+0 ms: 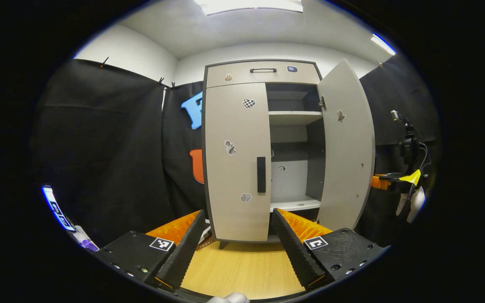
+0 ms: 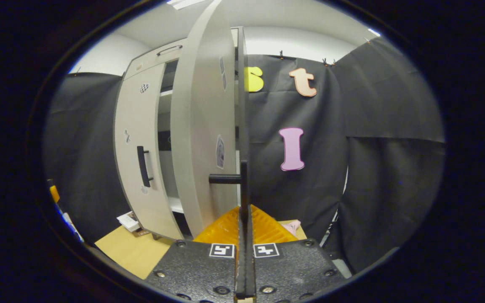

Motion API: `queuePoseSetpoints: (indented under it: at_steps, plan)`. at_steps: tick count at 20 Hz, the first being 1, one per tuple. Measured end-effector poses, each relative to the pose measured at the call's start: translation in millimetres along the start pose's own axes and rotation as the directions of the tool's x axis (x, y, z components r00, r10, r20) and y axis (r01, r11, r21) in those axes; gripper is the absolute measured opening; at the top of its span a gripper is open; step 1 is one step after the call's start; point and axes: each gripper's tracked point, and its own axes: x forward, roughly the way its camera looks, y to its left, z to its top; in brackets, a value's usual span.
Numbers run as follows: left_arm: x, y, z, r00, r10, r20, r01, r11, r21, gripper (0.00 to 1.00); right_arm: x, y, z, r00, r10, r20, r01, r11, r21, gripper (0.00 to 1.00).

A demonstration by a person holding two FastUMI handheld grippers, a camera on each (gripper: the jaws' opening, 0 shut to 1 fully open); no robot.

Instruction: Open the right door of the double-door shoe cabinet with the right hand, and open the left door with the left hand.

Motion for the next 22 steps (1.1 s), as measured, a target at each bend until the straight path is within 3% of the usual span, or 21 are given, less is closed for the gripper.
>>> queuePoseSetpoints:
  at_steps: [3, 7, 9, 12, 13, 15, 16, 17, 22]
  plan:
    - [0.3, 2.8, 1.3, 1.0, 0.013, -0.004, -0.013, 1.0, 0.007, 0.96, -2.4, 0.9, 1.6, 1.0, -0.015, -0.004, 0.015, 1.0, 0.022, 0.02]
    - [4.0, 16.8, 2.4, 1.0, 0.021, -0.003, -0.021, 1.0, 0.021, 0.96, -10.9, -2.8, -4.5, 0.999, -0.048, -0.017, 0.049, 0.998, 0.029, 0.07]
    - [5.8, 22.7, 3.2, 1.0, 0.015, -0.001, -0.015, 1.0, 0.021, 0.96, -22.7, -8.7, -3.4, 0.997, -0.077, -0.01, 0.078, 0.997, 0.025, 0.16]
    - [9.9, 33.0, 5.0, 1.0, -0.003, 0.008, 0.003, 1.0, 0.023, 0.96, -47.3, -16.0, 5.2, 0.991, -0.129, 0.018, 0.129, 0.991, 0.021, 0.77]
    - [12.8, 36.6, 6.0, 1.0, -0.01, 0.01, 0.01, 1.0, 0.023, 0.96, -56.5, -11.2, 8.3, 0.991, -0.131, 0.026, 0.131, 0.991, 0.02, 0.84]
    - [16.7, 42.2, 3.9, 1.0, -0.029, 0.009, 0.029, 0.999, 0.022, 0.96, -74.1, -10.3, 16.4, 0.985, -0.165, 0.054, 0.165, 0.986, 0.01, 0.86]
    - [17.1, 46.0, 3.3, 0.999, -0.038, 0.009, 0.038, 0.999, 0.022, 0.96, -83.3, -6.4, 21.8, 0.981, -0.18, 0.073, 0.18, 0.984, 0.011, 0.98]
    - [18.4, 50.2, 2.0, 0.999, -0.046, 0.008, 0.045, 0.999, 0.023, 0.96, -93.8, 0.4, 23.0, 0.98, -0.185, 0.078, 0.184, 0.983, 0.014, 1.0]
    - [26.7, 73.4, -6.3, 0.998, -0.057, 0.003, 0.057, 0.998, 0.029, 0.96, -129.1, 55.4, 27.9, 0.986, -0.132, 0.1, 0.127, 0.991, 0.052, 1.0]
